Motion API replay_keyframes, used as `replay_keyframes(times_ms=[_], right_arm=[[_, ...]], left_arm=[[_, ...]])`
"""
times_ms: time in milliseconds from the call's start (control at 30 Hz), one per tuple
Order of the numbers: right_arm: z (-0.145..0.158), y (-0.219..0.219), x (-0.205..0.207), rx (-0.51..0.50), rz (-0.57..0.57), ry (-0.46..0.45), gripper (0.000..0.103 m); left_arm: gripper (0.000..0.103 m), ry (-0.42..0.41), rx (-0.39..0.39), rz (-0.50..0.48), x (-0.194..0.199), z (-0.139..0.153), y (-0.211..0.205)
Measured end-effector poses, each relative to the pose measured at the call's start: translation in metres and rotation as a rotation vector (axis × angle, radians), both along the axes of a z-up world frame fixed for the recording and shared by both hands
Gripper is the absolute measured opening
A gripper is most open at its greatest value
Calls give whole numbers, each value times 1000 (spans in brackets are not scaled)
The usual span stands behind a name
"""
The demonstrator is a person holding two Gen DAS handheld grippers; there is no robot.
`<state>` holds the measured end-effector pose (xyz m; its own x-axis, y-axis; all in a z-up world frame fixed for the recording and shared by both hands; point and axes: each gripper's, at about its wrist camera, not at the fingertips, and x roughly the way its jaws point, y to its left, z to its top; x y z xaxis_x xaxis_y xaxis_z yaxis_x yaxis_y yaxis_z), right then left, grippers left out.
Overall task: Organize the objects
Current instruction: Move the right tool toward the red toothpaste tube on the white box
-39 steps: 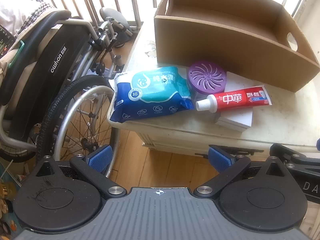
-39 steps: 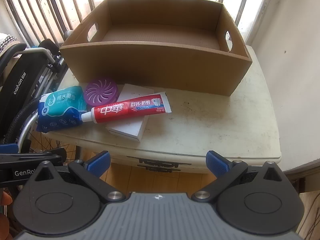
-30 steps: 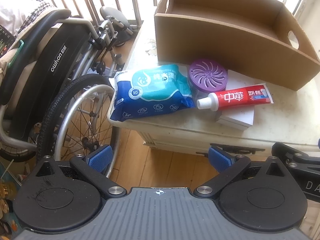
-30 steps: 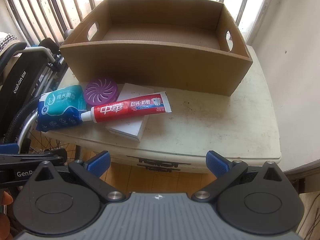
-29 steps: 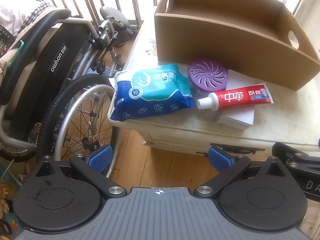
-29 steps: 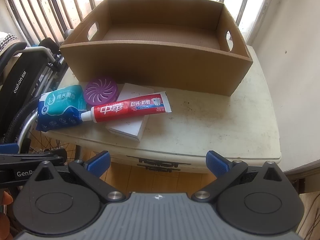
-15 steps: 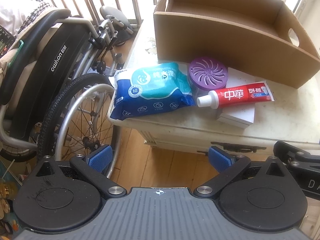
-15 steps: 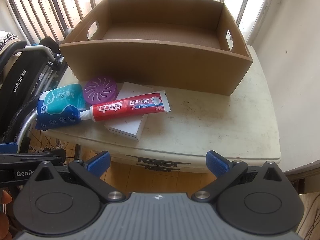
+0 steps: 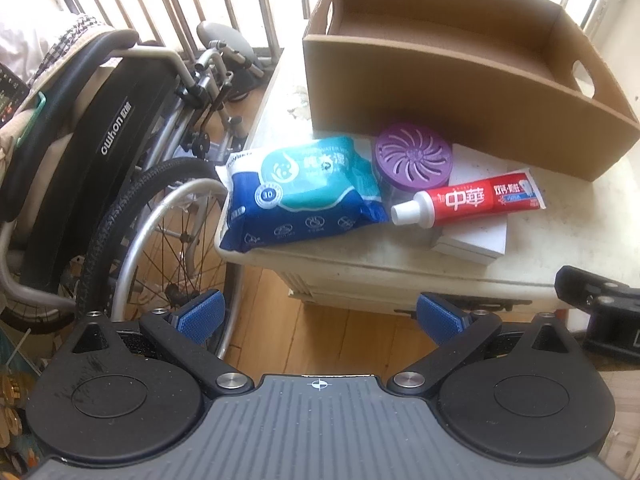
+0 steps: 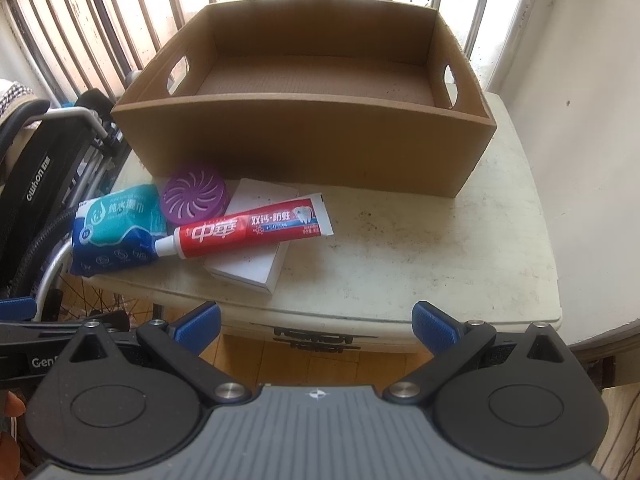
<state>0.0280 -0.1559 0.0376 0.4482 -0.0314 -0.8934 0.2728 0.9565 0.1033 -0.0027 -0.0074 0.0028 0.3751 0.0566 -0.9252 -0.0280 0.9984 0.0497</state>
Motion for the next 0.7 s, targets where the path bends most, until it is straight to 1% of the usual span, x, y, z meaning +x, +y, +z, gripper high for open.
replay_keyframes(times_ms=[167,367,700], right_arm=[[-2,-5,6,18,-8,-17,103],[-4,-10,14,37,-12,-28,103],[0,-15,26,75,6,-41,103]], left_arm=[[102,-25,-8,1,4,1,2],[102,-73,-48,21,5,-1,6],[102,-137,-85,3,10,5,-4]])
